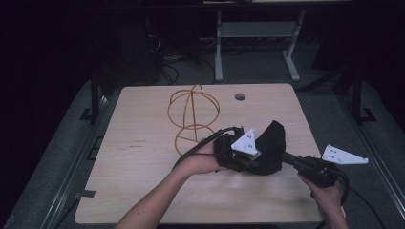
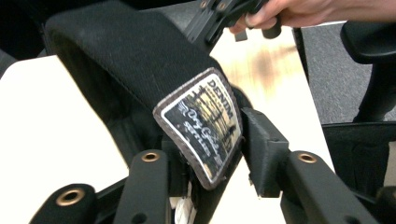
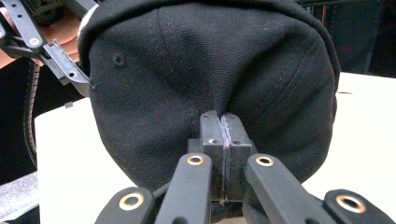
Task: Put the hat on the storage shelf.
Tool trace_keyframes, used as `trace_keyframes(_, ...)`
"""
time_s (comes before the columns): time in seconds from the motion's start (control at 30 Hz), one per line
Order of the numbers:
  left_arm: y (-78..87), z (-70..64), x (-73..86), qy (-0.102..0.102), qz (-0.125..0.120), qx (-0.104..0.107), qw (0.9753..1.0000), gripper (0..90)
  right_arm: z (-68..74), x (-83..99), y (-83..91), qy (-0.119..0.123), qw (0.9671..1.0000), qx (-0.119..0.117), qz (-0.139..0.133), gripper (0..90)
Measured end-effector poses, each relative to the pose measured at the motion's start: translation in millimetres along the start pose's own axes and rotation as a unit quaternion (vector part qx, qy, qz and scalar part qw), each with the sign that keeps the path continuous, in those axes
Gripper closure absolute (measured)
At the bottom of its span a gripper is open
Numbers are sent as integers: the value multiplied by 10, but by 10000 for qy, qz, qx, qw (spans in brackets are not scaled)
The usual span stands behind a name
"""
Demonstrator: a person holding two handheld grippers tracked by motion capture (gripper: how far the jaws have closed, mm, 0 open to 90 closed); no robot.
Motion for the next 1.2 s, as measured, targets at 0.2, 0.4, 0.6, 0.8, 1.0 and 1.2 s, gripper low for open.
trace_keyframes(0.2,27,23,57,179,-50,-108,9998,537,-4,-29,59,41,9999,99,54,899)
trace_keyframes(0.4,67,31,182,334,-59,-180,9993,482,-19,-82,130,110,9997,191,123,899)
trace_keyframes(0.6,99,14,332,511,-77,-239,9984,453,-16,-135,173,180,9993,268,187,899)
trace_keyframes(0.8,139,-14,523,690,-120,-317,9970,441,-18,-197,207,246,9989,329,229,899)
trace_keyframes(1.0,164,-53,757,924,-133,-371,9949,420,-12,-280,226,325,9983,367,315,899)
trace_keyframes(1.2,182,-84,991,1153,-164,-428,9923,401,0,-380,246,404,9976,406,396,899)
Point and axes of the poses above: each handheld gripper's, and its own axes: y roughly backward along the jaws, x roughly out of its underside, z roughly to its left, the point moved 6 cm from there along -y, roughly forward along the jaws, and after that the axes turned 13 degrees about z, right-handed, at the moved point
